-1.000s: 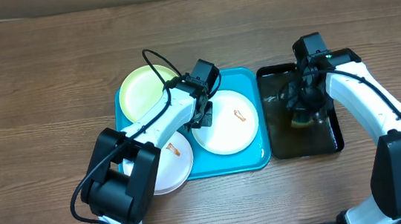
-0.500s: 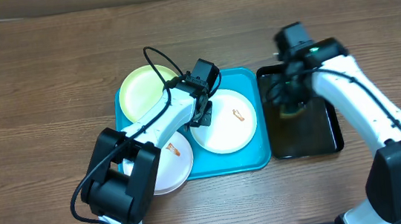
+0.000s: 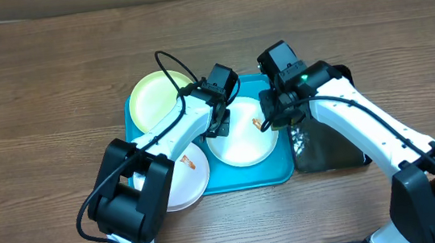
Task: Clean dirty plates on tray and stack at the side
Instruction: 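Scrub the held white plate with the sponge in the right gripper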
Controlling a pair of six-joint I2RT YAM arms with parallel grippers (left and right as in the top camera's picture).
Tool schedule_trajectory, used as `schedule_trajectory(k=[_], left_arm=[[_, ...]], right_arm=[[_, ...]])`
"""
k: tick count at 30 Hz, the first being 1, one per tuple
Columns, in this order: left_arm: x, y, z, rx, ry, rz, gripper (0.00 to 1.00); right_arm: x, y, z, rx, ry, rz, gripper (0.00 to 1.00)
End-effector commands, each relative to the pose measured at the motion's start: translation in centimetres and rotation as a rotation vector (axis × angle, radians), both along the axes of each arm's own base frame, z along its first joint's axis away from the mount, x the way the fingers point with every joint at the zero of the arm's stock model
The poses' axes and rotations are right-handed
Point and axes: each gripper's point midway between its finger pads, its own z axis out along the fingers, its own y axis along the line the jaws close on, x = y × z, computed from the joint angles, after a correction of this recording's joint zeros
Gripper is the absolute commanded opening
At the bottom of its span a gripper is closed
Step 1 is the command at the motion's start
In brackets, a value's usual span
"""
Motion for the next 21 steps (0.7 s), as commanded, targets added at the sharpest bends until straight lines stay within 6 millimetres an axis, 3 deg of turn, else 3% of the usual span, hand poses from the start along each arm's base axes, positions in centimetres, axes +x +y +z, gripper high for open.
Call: schedule_trajectory(k=[1,6,21], left_arm=[[-1.2,0.8,-1.8,0.007,0.062,0.049,0.04],[-1.9,-0.4,-2.0,-0.064,0.105,0.041,0.04],[-1.6,0.0,-2.0,-0.067,0.102,0.058,0.04]], right_arm=[[-0.3,0.3,-0.6,0.041,0.000,-0.010,0.04],[-0.3,0.3,-2.2,0.046,-0.017,0.000,0.04],[-0.1,0.9,-6.1,0.087,-0.099,0.033,0.04]])
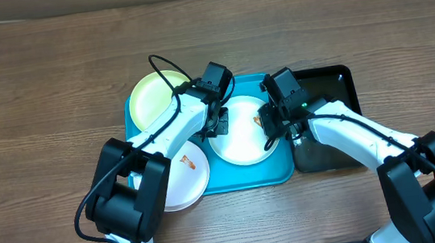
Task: Clean dirty plates on tray and stack at the side
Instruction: 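Scrub the held white plate with the sponge in the right gripper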
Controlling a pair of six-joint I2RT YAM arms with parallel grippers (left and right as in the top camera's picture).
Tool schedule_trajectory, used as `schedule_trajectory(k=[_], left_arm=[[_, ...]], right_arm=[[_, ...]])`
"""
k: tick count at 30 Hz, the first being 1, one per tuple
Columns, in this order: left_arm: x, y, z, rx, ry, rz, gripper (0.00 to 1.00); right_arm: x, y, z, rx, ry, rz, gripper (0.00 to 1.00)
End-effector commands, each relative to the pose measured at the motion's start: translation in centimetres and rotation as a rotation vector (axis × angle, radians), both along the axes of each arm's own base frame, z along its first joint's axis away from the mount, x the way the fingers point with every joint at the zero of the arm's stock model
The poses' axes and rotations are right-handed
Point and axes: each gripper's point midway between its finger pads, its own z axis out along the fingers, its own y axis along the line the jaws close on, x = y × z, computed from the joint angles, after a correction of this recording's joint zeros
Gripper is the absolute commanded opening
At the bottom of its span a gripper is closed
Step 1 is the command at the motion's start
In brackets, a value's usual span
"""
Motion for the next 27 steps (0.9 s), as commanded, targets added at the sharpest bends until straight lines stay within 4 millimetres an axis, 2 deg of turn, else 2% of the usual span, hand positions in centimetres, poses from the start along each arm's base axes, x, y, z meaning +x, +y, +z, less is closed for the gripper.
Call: schedule_trajectory(k=[1,5,9,12,16,19,22,25,27], left_arm=[[-1.2,0.6,-1.8,0.019,0.058,0.017,0.04],[-1.2,0.6,-1.8,0.019,0.059,0.017,0.04],[-1.3,0.7,-1.8,0.021,0.061,0.016,0.04],[-1.3,0.7,-1.8,0.021,0.062,0.016,0.04],[-1.3,0.7,-1.8,0.021,0.062,0.016,0.04],[-1.3,0.7,-1.8,0.021,0.061,0.013,0.04],[-1.3,0.7,-1.8,0.022,0.061,0.013,0.04],[-1.3,0.7,-1.8,0.022,0.062,0.013,0.04],[-1.3,0.7,-1.8,0.022,0.062,0.013,0.04]], right_arm=[[0.1,0.4,-0.5,0.006,-0.013,0.012,0.04],[-0.2,1.6,-3.0,-0.010,0.011,0.041,0.04],[-0.2,1.3,-5.0,-0.036,0.040,0.004,0.04],[-0.9,1.8,-5.6,-0.012,0.079,0.017,0.04],[-2.7,3.9,-5.5,0.116,0.170,0.079,0.04],[-3.9,6.1,-4.6,0.256,0.235,0.141,0.04],[-4.3,7.7,-3.1,0.386,0.277,0.190,0.04],[-3.5,8.8,-0.2,0.541,0.296,0.230,0.04],[-2.2,9.0,3.6,0.684,0.281,0.277,0.04]])
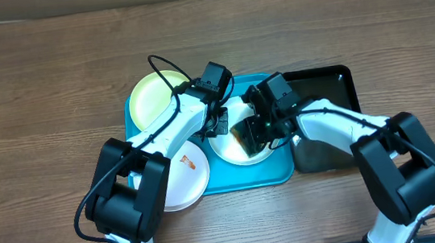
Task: Clean dirty plates on tray and stack at the side
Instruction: 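Scrub the held white plate with the sponge in the right gripper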
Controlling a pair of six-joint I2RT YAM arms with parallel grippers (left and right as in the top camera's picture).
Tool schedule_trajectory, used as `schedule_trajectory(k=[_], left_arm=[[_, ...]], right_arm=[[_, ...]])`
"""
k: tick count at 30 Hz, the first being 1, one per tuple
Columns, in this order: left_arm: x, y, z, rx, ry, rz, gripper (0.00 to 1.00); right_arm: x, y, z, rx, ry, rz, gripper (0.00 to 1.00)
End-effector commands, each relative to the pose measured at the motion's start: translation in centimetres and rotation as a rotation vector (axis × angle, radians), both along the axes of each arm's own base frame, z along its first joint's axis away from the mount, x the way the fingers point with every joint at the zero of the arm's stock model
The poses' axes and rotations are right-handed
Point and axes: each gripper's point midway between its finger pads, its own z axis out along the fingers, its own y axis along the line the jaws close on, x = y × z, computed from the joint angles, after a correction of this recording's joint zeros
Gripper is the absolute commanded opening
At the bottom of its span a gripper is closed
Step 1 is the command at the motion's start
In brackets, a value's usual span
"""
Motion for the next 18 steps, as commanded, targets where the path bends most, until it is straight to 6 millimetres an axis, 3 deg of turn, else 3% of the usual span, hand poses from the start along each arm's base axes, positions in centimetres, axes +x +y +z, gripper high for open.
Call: schedule_trajectory(k=[1,4,8,11,15,18], left_arm=[[-1.3,0.7,-1.8,0.026,0.059,0.012,0.04],[-1.3,0.7,-1.8,0.027,0.058,0.012,0.04],[-1.3,0.7,-1.8,0.027,0.058,0.011,0.04],[-1.3,0.7,-1.8,0.027,0.058,0.011,0.04],[-1.3,0.7,-1.7,0.030,0.059,0.000,0.04],[-1.1,0.7,-1.1,0.025,0.049,-0.001,0.04]], right_arm=[[1.9,1.6,6.9,0.324,0.021,0.066,0.04],[3.9,-0.4,10.7,0.364,0.000,0.020,0.04],[5.2,-4.2,12.5,0.263,-0.036,-0.063,0.04],[5.6,-9.4,11.5,0.052,-0.031,-0.211,0.04],[4.3,-16.8,8.9,-0.244,0.045,-0.384,0.04],[3.4,-19.7,7.3,-0.355,0.081,-0.442,0.04]])
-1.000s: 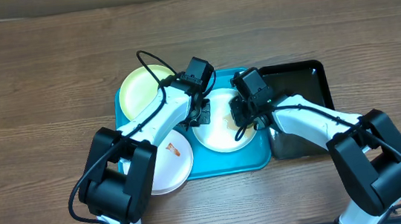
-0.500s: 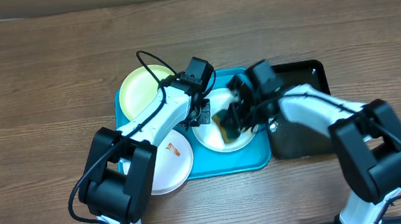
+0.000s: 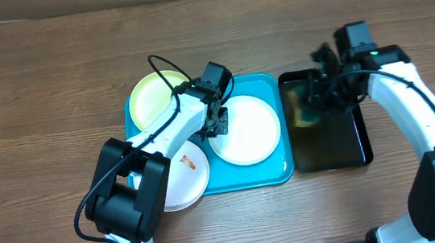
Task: Clean dirty plates on tray and stack at the side
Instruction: 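Scrub the held white plate with the sponge in the right gripper, then return the sponge to the black tray and lift the right arm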
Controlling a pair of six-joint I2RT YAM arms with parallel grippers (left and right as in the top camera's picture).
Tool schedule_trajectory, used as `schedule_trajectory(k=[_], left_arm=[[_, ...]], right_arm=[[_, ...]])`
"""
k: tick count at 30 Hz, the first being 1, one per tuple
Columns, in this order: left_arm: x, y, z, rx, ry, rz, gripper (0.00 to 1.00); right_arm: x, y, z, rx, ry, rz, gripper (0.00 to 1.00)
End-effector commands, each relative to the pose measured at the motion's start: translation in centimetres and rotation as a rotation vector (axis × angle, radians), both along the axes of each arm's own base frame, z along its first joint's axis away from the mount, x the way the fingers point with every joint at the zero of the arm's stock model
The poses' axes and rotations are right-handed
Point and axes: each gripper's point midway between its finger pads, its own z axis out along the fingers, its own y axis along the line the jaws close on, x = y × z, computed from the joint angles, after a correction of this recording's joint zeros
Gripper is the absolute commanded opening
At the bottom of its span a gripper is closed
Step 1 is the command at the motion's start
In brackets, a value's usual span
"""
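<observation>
On the blue tray lie three plates. The middle white plate shows a bare face. My left gripper is at its left rim and looks shut on it. A yellow-green plate sits at the tray's back left. A white plate with an orange scrap lies at the front left, partly under my left arm. My right gripper hangs over the black tray, shut on a dark, yellowish sponge.
The black tray stands right beside the blue tray's right edge. A cable loops over the yellow-green plate. Brown wooden table surrounds both trays on all sides.
My right gripper has moved with the sponge from the middle white plate to above the black tray at the right. The plate's face is now bare. The left arm has not moved.
At first an orange scrap lay on the middle white plate, with my right gripper at its right rim and my left at its left rim. Then the right gripper was lower beside the plate, then on the plate with the sponge. Now the scrap is gone.
</observation>
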Motion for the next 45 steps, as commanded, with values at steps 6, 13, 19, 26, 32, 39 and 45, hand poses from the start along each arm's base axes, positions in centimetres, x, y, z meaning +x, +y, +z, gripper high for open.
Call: schedule_trajectory(k=[6,13,19,26,32,39,45], left_arm=[[-0.1,0.6,1.3,0.020,-0.010,0.003,0.04],[0.8,1.8,4.3,0.069,-0.106,0.023,0.04],[1.3,2.3,6.0,0.083,-0.161,0.031,0.04],[2.1,3.1,8.4,0.108,-0.243,0.044,0.04],[2.3,2.8,10.3,0.079,-0.284,0.042,0.04],[2.8,0.7,13.5,-0.040,-0.284,0.022,0.04],[4.5,-0.9,17.7,-0.104,-0.369,0.016,0.04]], right_arm=[[-0.5,-5.0,-3.9,-0.229,0.002,-0.085,0.04],[-0.9,-6.7,-5.4,-0.314,0.014,-0.144,0.27],[-1.0,-6.6,-5.2,-0.298,0.019,-0.144,0.58],[0.7,-5.8,-0.7,-0.252,-0.008,-0.140,0.72],[1.7,-6.9,3.1,-0.252,-0.024,-0.180,0.93],[1.8,-10.8,3.6,-0.227,-0.002,-0.310,1.00],[2.3,-14.4,3.8,-0.229,-0.025,-0.410,1.00]])
